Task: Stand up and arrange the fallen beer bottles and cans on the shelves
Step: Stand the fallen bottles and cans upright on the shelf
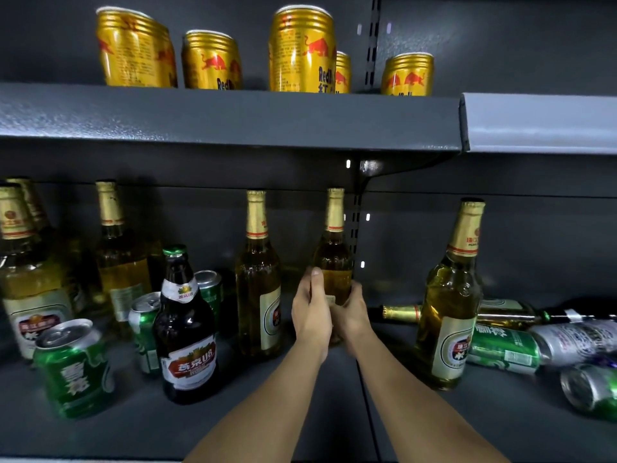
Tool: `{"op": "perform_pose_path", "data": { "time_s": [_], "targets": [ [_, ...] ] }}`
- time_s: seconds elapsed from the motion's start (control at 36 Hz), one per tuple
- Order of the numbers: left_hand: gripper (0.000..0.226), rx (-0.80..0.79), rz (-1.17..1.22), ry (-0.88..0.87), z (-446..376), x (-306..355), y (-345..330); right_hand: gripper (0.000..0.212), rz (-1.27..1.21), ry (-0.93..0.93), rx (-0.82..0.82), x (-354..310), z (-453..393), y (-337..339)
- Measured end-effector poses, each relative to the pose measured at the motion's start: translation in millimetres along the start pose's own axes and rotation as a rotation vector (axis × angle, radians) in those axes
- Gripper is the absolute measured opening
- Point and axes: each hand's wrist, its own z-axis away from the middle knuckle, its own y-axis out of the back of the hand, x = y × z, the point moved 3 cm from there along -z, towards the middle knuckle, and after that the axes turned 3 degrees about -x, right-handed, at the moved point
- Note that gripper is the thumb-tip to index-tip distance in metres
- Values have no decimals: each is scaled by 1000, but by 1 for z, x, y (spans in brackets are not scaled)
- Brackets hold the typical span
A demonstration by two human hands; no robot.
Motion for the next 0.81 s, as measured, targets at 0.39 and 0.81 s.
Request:
{"op": "perform_pose_path", "data": {
  "time_s": [0.39,0.81],
  "targets": [
    [46,40,-490,-95,16,-13,17,69,568,124,40,0,17,16],
    [31,-5,-943,-149,99,-22,11,52,972,469,53,16,111,77]
  ]
}}
